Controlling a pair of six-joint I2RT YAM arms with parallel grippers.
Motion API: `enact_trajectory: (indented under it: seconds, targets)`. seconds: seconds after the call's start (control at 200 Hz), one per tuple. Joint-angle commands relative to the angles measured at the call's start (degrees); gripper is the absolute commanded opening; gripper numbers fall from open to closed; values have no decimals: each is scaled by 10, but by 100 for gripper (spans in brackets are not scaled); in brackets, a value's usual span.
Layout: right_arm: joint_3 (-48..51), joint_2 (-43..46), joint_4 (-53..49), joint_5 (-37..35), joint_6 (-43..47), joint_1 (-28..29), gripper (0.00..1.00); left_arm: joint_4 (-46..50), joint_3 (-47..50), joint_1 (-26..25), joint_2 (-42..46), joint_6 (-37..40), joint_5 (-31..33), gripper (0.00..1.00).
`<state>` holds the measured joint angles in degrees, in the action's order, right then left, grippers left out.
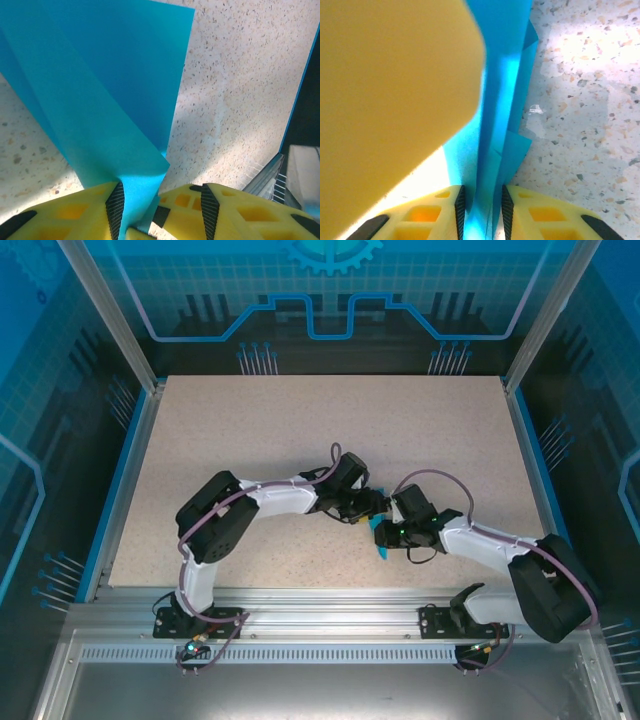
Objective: Fold a paper plane with a square sheet of paper (pick it up from the middle)
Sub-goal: Fold the wing for the fifth time at the center of the table.
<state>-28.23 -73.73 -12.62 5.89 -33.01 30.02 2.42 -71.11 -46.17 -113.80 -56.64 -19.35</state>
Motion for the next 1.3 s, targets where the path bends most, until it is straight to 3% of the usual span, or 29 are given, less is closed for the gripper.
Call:
enact_trajectory:
  seconds: [0.0,0.475,0.77,1.06,1.295]
  targets:
    - [11,2,13,41,-4,-16,25,-1,12,3,29,5,0,49]
    - [21,0,32,75,-4,-34,29,-5,32,2,16,-8,5,55]
    - [28,43,18,64,-9,-36,52,28,17,7,14,-8,28,51]
    - [22,106,-42,19,-15,-37,67,29,18,14,26,-7,27,51]
    - [17,110,-35,51,-4,-35,60,36,14,16,24,-5,25,47]
